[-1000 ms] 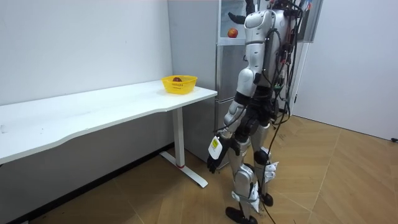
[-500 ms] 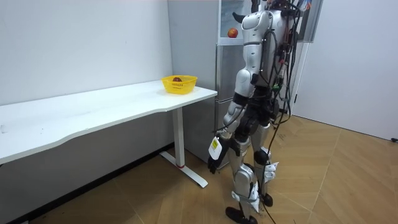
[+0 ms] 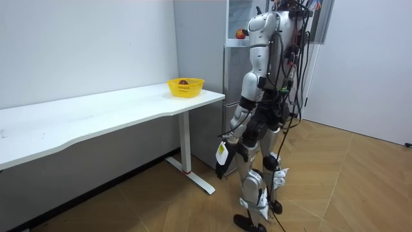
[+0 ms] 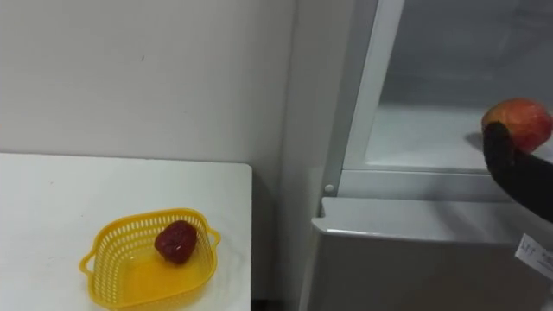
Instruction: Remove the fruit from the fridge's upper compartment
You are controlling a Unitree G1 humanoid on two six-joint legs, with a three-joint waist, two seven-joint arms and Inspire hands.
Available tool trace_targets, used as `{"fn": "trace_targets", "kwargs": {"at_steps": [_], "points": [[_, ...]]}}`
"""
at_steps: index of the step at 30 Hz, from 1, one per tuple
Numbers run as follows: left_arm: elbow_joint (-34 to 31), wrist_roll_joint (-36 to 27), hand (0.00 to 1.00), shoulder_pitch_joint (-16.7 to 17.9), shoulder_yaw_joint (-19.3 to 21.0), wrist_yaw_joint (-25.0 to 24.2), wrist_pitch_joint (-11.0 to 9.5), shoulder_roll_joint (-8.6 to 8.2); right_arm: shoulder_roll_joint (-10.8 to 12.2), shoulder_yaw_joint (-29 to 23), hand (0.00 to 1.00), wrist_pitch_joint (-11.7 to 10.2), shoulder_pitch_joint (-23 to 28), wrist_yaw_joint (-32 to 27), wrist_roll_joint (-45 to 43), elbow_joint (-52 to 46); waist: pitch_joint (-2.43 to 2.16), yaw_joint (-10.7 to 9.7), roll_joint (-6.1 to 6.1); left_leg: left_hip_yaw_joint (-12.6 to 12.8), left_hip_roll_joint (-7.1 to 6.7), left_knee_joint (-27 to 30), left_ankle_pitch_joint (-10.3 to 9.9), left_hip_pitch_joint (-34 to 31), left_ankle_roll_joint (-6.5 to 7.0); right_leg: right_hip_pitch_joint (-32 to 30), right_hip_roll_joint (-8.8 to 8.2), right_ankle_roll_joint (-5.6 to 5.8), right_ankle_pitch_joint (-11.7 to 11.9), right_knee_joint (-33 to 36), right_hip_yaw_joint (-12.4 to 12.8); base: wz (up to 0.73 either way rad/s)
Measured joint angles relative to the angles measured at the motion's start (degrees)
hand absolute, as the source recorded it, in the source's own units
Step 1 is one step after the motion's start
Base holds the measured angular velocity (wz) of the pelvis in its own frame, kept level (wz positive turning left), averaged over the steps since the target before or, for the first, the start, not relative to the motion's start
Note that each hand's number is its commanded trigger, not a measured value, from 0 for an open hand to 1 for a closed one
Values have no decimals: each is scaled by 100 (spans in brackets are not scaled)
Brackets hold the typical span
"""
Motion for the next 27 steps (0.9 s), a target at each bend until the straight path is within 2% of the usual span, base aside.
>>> {"fn": "trace_targets", "kwargs": {"at_steps": [4, 7, 10, 12, 15, 22, 27], "points": [[-34, 17, 0, 6, 166, -143, 9, 15, -92, -2, 0, 111, -170, 197, 136, 6, -6, 16, -1, 22, 7, -10, 1, -19, 0, -68, 3, -2, -1, 75, -5, -8], [-35, 15, 0, 7, 233, -236, 26, 41, -275, -8, 0, 160, -401, 308, 255, 78, -12, -5, -40, 25, 3, -11, 1, -11, 1, -63, -2, -2, -1, 75, -15, 0], [-40, 15, 0, 3, 271, -250, 38, 103, -650, -4, 0, 192, -719, 388, 427, 492, -14, 13, -133, 21, 2, -9, 1, -9, 1, -47, -3, -2, -1, 75, -24, 0], [-66, 18, 0, 13, 318, -248, 53, 119, -916, -6, 0, 293, -921, 423, 637, 688, -11, 14, -180, 19, 2, -8, 0, -13, 2, -47, -4, -2, -1, 75, -26, 0], [-143, 14, 0, 31, 319, -250, 91, 134, -1064, -6, 0, 339, -1036, 437, 675, 708, 4, 11, -221, 11, 7, -7, 0, -12, 2, -42, -3, -2, -1, 75, -49, 0], [-174, 39, 0, 24, 321, -240, 91, 179, -1088, -4, 0, 339, -1109, 440, 649, 780, -2, 55, -296, -43, 5, 4, 0, 11, 2, 9, -4, -2, -1, 71, -118, 4], [-184, 59, 0, 24, 328, -232, 90, 182, -1177, -4, 0, 346, -1314, 516, 703, 1376, -10, 104, -317, -132, -2, 25, 0, 9, 2, 27, -34, -2, -1, 72, -329, 8]]}}
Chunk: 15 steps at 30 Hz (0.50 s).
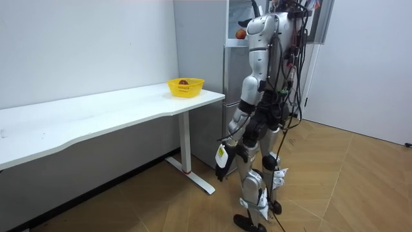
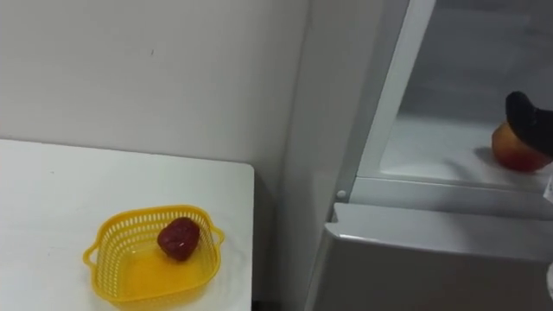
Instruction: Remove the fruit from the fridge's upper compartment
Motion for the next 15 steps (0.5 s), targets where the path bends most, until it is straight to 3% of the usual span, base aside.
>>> {"fn": "trace_targets", "kwargs": {"at_steps": [8, 15], "points": [[-215, 3, 0, 171, 111, -129, 46, -6, -248, 4, 0, 232, -277, 215, 5, 635, -11, 42, -28, -73, 1, 6, 1, -43, -1, -3, -10, -1, -1, 0, -194, 3], [-219, 6, 0, 172, 108, -128, 116, -5, -247, 30, 0, 320, -299, 435, 1, 922, -21, 46, -75, -93, -1, 8, 1, -43, 0, 3, -23, -1, -1, 0, -314, 0]]}}
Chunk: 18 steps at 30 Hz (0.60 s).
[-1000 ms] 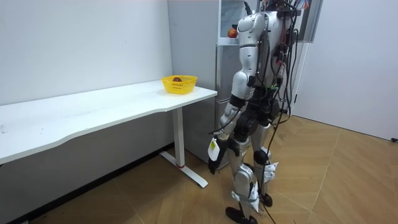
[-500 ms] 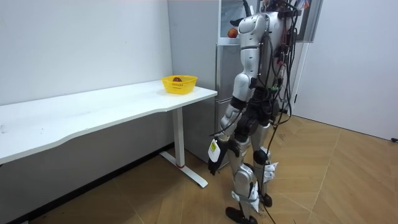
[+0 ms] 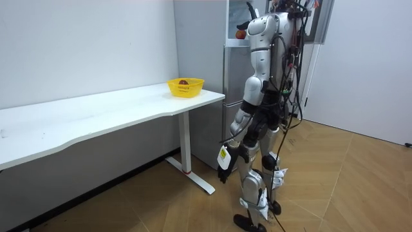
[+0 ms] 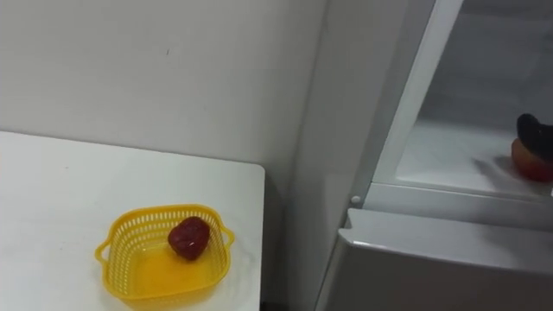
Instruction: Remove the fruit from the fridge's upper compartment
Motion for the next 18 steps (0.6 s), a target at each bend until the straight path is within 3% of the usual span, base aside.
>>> {"fn": "trace_targets", "kwargs": {"at_steps": [10, 18], "points": [[-88, -3, 0, 62, 4, -9, 12, 80, -3, 1, 0, 171, -10, 529, 369, 369, 11, -15, -99, 16, 3, 2, 0, 16, 0, 11, 4, -1, 0, 0, 24, 0], [-88, -7, 0, 69, 3, -28, 104, 122, -4, 1, 0, 247, -6, 1078, 786, 584, 14, -83, -55, 18, 4, 3, -1, 15, -1, 14, 4, -1, 1, -1, 22, 0]]}}
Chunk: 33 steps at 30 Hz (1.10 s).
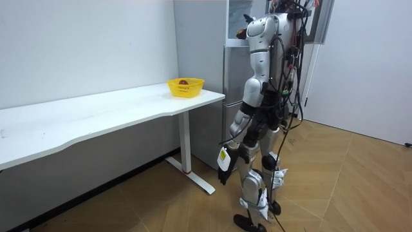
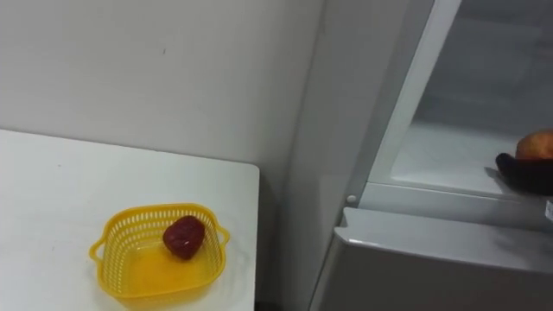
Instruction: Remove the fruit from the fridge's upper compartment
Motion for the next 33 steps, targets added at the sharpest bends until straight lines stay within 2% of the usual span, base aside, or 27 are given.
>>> {"fn": "trace_targets", "kwargs": {"at_steps": [5, 11, 12, 13, 15, 22, 23, 26, 33], "points": [[0, 0, 0, 13, -1, -38, 20, 0, -4, 0, 0, 1, -1, 220, 133, 1, -21, -53, 46, 3, 1, -1, 0, 11, 0, 12, 0, 0, 0, 1, -2, 0], [-15, -1, 0, 68, -3, -62, 98, -4, -30, 42, 0, 41, -84, 506, 687, 307, -22, -56, 73, -1, 2, -7, 0, 93, 0, 85, -1, 0, 0, -6, 2, 0], [-68, 1, 0, 87, -2, -66, 116, -3, -60, 96, 42, 40, -170, 605, 767, 425, -25, -66, 77, -2, 3, -7, -1, 101, -1, 82, -1, -1, 0, -6, 2, 0], [-78, 2, 0, 98, -2, -67, 117, -2, -95, 107, 65, 40, -186, 656, 787, 470, -25, -63, 78, -3, 3, -6, -1, 103, -2, 84, -1, -1, 0, -6, 1, 0], [-110, 5, 0, 160, -6, -70, 124, 0, -179, 229, 100, 29, -306, 835, 848, 708, -27, -67, 93, -5, 5, 4, -1, 116, -2, 116, 3, -1, 0, -5, 2, 0], [-105, 5, 0, 179, -5, -86, 199, 0, -236, 216, 100, 18, -406, 1259, 858, 1047, -41, -51, 74, -14, 4, 32, -2, 127, -2, 162, 4, -13, 7, -10, 10, 0], [-105, 5, 0, 174, -5, -86, 226, 0, -297, 224, 100, -9, -415, 1321, 851, 1118, -41, -46, 74, -17, 5, 35, -2, 130, -3, 165, 4, -14, 8, -10, 9, 0], [-94, 4, 0, 175, -4, -91, 233, 4, -387, 219, 100, -31, -415, 1375, 841, 1151, -36, -40, 86, -17, 8, 38, -2, 132, -3, 166, 7, -15, 8, -11, 9, 0], [4, 1, 0, 132, -19, -85, 230, 17, -391, 222, 100, -100, -415, 1430, 817, 1177, -27, -42, 98, -17, 14, 23, -6, 177, -10, 196, 13, -15, 8, -15, 13, 0]]}}
